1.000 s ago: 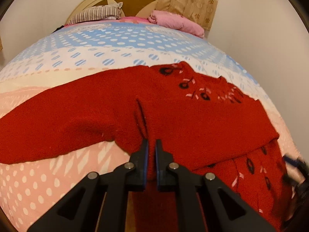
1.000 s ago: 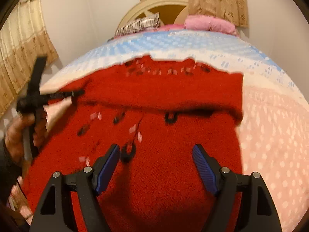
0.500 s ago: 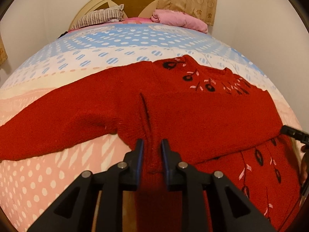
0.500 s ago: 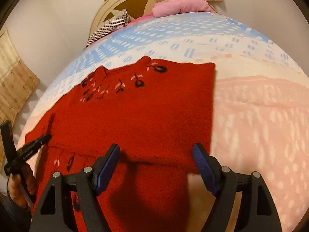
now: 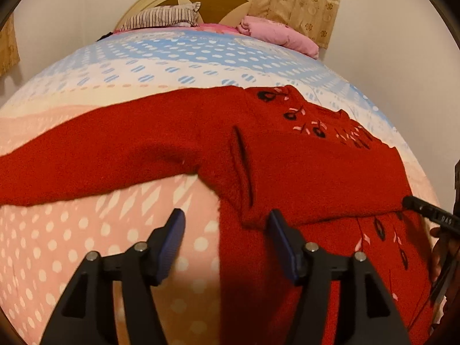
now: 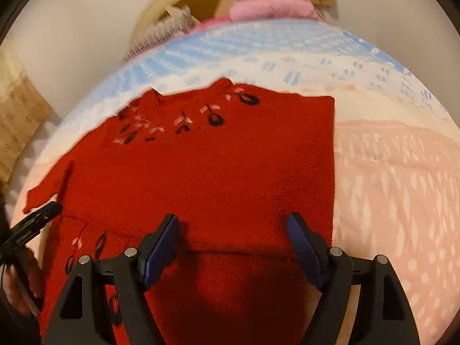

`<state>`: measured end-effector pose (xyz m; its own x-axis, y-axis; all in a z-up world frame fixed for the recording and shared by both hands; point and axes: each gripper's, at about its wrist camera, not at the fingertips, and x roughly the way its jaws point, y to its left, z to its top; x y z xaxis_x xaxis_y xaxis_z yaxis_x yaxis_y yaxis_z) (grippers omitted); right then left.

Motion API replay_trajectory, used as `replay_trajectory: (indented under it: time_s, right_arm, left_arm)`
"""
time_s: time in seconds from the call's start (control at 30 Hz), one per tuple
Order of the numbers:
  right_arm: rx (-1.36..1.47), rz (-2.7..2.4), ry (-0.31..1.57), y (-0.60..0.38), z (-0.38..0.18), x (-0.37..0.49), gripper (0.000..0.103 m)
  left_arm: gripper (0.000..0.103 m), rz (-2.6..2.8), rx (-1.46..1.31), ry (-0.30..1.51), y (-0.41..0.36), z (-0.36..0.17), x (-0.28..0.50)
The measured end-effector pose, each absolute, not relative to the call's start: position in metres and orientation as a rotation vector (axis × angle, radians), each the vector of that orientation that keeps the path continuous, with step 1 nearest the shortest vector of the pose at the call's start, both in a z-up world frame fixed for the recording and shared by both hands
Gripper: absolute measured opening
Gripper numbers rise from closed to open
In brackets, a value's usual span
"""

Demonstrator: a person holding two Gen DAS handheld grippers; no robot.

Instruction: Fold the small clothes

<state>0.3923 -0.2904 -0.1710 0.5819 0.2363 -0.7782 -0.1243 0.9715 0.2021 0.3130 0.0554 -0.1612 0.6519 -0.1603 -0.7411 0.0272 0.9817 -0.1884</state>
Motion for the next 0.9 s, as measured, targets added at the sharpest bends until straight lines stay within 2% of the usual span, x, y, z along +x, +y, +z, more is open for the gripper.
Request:
replay_trajectory:
  time_s: [0.13,0.3,0.5,0.63,0.7,0.9]
  right_arm:
    - [-0.020,0.124,0.980,-0.270,-0.158,0.392,0.078]
    - [-0.019,0.218,0.923,-0.220,-0.128,0.401,0.078]
    - [-0.063,0.304,0.961,-0.149,-0.147,0.422,0.078]
    - [-0.074,0.315,0.982,-0.121,-0.174,0.415,0.078]
    - [-0.137,0.284,0.917,-0.112,-0.177,0.402,0.080]
    - [-0.078,0.280,0.917,-0.122,-0.181,0.395,0.083]
  left_arm:
    - [0.065,-0.107,-0.169,0.854,0.056,-0.161,0.311]
    - [0.069,-0.062,-0.180,0.853,0.062,-0.161,0.304]
    - [0.069,-0.028,-0.119,0.866,0.068,-0.161,0.288]
    - [0.077,-0.002,-0.080,0.859,0.074,-0.160,0.278]
    - [0.077,0.019,-0.048,0.855,0.075,-0.160,0.274]
    - [0.077,0.035,-0.017,0.869,0.076,-0.162,0.275]
